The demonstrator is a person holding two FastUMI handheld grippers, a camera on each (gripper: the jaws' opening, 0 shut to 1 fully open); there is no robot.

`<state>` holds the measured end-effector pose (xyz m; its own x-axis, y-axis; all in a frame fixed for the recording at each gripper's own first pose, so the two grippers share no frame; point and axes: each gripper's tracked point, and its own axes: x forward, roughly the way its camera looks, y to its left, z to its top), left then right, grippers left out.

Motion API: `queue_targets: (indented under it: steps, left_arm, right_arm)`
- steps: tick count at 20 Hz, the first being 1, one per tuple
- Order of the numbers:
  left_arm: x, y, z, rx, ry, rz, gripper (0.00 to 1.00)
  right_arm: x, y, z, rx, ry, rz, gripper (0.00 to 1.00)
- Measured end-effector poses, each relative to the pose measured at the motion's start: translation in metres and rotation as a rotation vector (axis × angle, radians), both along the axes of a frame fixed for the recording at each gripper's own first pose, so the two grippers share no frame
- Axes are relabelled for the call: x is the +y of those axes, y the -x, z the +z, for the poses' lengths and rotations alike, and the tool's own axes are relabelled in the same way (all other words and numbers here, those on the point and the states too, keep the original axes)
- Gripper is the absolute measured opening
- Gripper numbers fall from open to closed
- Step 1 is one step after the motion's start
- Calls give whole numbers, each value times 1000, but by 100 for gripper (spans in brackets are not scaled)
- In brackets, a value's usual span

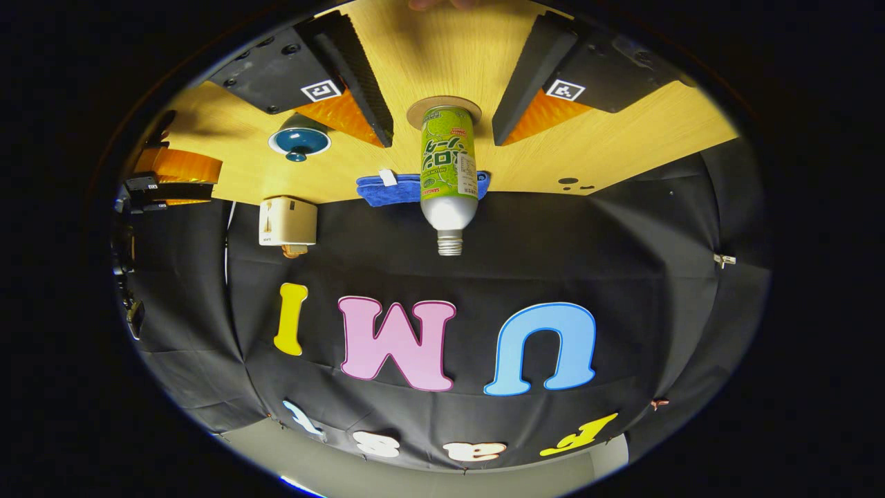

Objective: Open the teacup lid with one hand, grasp the water bottle and pour water into the teacup with the other hand; after pouring, place the water bottle on the coaster and then close the teacup lid.

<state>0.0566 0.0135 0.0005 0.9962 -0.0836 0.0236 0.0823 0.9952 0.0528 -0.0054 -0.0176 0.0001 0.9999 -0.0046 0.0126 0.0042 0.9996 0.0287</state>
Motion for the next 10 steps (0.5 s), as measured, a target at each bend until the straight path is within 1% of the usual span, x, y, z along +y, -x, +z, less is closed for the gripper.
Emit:
queue_targets:
  steps: [10]
  left_arm:
    - [0, 0, 0, 0, 0, -1, 92]
  right_arm:
    - [1, 0, -1, 0, 0, 0, 100]
